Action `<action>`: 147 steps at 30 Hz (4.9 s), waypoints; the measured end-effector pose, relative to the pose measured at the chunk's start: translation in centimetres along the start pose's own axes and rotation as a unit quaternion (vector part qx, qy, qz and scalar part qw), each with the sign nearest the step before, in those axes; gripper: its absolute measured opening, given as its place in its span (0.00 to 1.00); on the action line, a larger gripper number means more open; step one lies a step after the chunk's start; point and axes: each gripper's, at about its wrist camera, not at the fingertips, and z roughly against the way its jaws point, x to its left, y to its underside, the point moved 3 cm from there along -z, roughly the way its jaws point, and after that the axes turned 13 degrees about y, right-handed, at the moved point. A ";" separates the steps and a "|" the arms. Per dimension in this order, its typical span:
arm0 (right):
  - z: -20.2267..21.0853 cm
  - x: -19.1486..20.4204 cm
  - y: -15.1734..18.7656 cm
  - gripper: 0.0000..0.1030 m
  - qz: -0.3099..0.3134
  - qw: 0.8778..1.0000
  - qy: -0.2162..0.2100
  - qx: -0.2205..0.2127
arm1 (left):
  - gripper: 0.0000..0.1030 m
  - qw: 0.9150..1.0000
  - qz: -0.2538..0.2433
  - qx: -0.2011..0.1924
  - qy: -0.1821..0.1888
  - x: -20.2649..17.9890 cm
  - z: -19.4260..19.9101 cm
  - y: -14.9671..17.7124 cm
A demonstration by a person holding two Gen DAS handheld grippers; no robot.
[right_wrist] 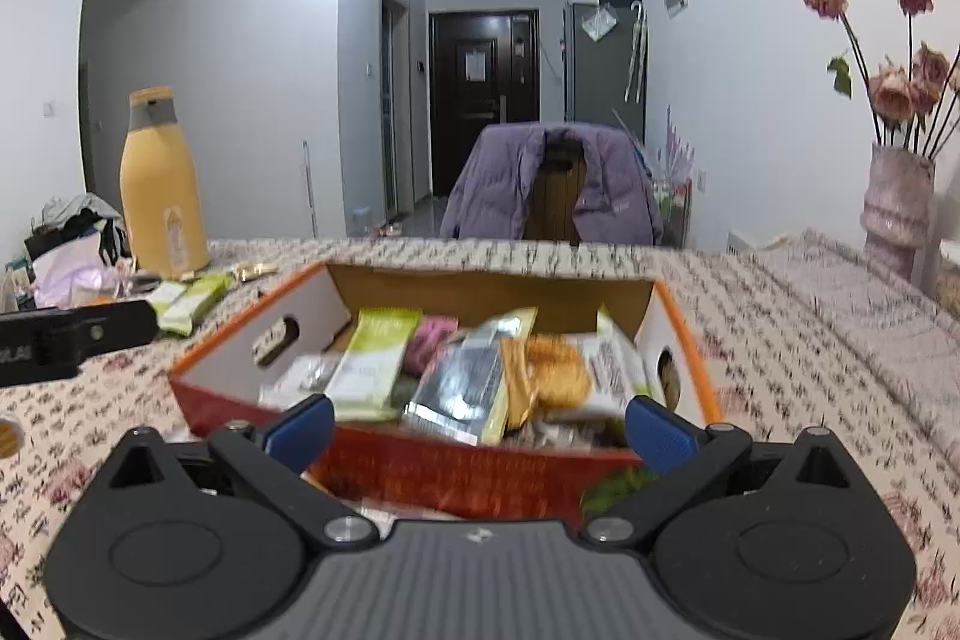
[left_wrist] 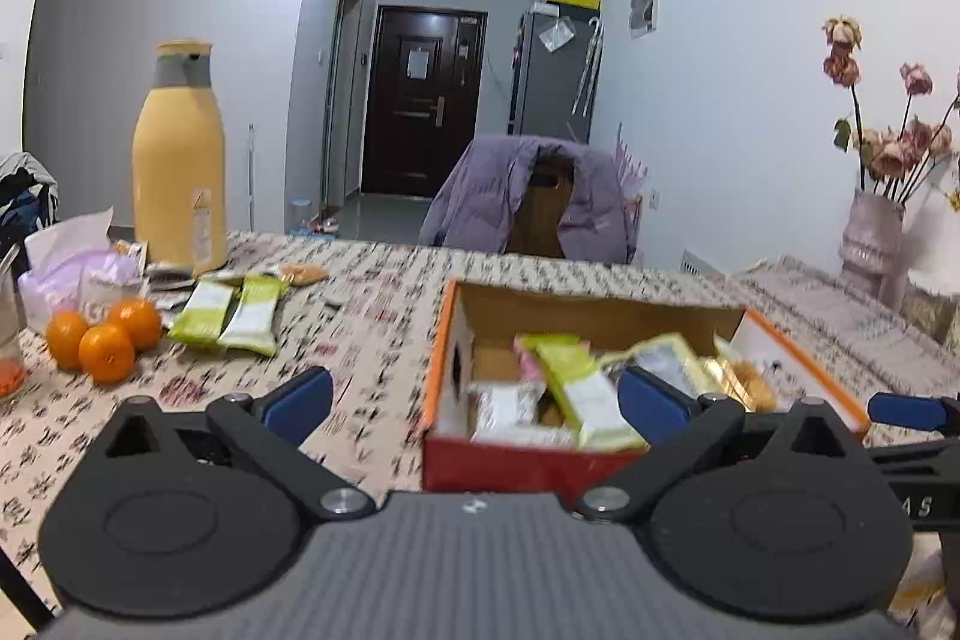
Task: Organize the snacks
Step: 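Withdraw both open grippers from the box back toward the snack pile, then grasp a silver-and-orange bar with the right gripper while the left gripper grasps a white printed packet, then carry the silver bar and white packet over the box with both grippers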
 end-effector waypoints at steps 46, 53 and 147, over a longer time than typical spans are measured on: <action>-4.3 1.6 5.5 0.62 0.030 0.992 0.005 0.121 | 1.00 0.998 0.031 0.058 0.021 4.3 -1.2 6.1; -2.8 0.4 5.5 0.36 0.016 0.994 -0.002 0.104 | 1.00 0.997 0.033 0.060 0.022 4.3 -1.2 6.1; 1.2 -5.0 4.4 0.11 -0.077 0.996 -0.027 0.038 | 0.67 0.996 -0.024 0.078 0.026 -0.3 -0.8 2.8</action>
